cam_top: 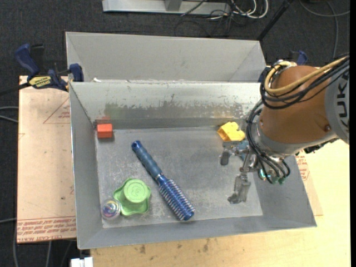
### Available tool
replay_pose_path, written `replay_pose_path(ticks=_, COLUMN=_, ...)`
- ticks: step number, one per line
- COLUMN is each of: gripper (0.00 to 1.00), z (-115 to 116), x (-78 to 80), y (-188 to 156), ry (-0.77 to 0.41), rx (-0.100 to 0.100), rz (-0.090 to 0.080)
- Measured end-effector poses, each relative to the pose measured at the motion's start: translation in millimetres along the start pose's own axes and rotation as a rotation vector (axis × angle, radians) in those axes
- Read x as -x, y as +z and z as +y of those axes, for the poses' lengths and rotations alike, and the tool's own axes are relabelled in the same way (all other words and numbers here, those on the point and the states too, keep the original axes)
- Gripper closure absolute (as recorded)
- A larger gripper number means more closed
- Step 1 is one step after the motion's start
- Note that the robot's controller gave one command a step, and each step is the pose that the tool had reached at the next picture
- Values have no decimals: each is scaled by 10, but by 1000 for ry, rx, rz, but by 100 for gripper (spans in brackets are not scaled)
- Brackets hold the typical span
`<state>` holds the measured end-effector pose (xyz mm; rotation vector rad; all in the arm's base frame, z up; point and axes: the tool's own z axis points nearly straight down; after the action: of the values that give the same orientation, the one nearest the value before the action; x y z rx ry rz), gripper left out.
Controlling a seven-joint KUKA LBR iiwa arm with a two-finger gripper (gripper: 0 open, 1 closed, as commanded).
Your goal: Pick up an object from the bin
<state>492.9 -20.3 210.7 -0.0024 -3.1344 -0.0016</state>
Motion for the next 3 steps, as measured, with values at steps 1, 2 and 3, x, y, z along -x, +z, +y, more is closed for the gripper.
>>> replay_pose_path(ticks=1, gripper=0, z=680, x=133, y=-120, ry=-133, rx=2, rz=-11)
replay_pose_path(ticks=2, gripper=0, z=17, x=846, y=983, ry=-64, rx=-2, rz=-6)
replay_pose_path(ticks=3, gripper=0, z=708, x=-112, y=630, ry=-158, rx=2, rz=-3)
